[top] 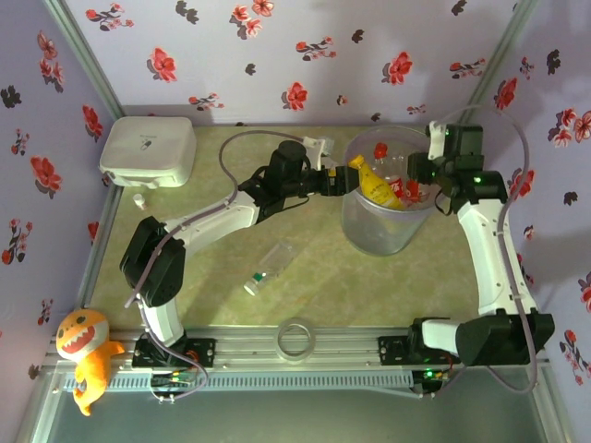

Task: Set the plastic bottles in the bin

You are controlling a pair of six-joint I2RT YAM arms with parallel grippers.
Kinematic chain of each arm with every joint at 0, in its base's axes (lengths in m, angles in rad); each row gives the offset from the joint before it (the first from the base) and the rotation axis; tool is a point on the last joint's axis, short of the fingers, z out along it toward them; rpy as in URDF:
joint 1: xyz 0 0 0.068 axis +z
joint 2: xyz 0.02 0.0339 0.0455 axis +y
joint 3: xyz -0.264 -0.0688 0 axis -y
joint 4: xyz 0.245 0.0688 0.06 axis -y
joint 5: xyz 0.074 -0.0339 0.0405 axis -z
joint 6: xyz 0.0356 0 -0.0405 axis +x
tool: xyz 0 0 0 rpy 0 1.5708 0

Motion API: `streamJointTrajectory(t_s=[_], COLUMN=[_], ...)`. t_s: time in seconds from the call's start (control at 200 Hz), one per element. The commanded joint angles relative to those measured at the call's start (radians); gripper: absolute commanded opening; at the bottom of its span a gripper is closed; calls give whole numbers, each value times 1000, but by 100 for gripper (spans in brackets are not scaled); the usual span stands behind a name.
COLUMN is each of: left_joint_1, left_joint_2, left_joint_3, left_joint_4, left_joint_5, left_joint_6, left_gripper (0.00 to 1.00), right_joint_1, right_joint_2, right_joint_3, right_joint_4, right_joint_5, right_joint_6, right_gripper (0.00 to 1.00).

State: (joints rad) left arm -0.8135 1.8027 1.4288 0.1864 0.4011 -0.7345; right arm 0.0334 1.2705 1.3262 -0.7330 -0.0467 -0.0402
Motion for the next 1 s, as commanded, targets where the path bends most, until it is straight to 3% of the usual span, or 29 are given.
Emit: streamJointTrajectory(t_s=[0.0,0.325,0.415,0.48,0.7,0.995], left_joint_1=[-13,-26,-21,-18,16,122], left_joint_2=[38,97,76,54,-61,-331], left_joint_3=[8,57,59,61,38,-90], left_joint_4=[-18,-26,-53,-84,-178,-403], left_joint_5=[-3,-1,-6,-6,-5,-8], left_joint_6=[-1,13,47,82,173,273], left_gripper=[86,87,91,100,100,100], right_joint_1=[2,3,4,5,8,13], right_joint_2=[-6,-31,-49,-57,-75,-82], right_joint_3=[15,166,175,185,195,163], right_joint_4=[18,-6,-19,-38,-52,14], right_joint_5=[-21,-67,-87,-110,-166,-211], right_joint_6=[21,69,99,125,182,235], right_gripper=[45,52,55,65,96,99])
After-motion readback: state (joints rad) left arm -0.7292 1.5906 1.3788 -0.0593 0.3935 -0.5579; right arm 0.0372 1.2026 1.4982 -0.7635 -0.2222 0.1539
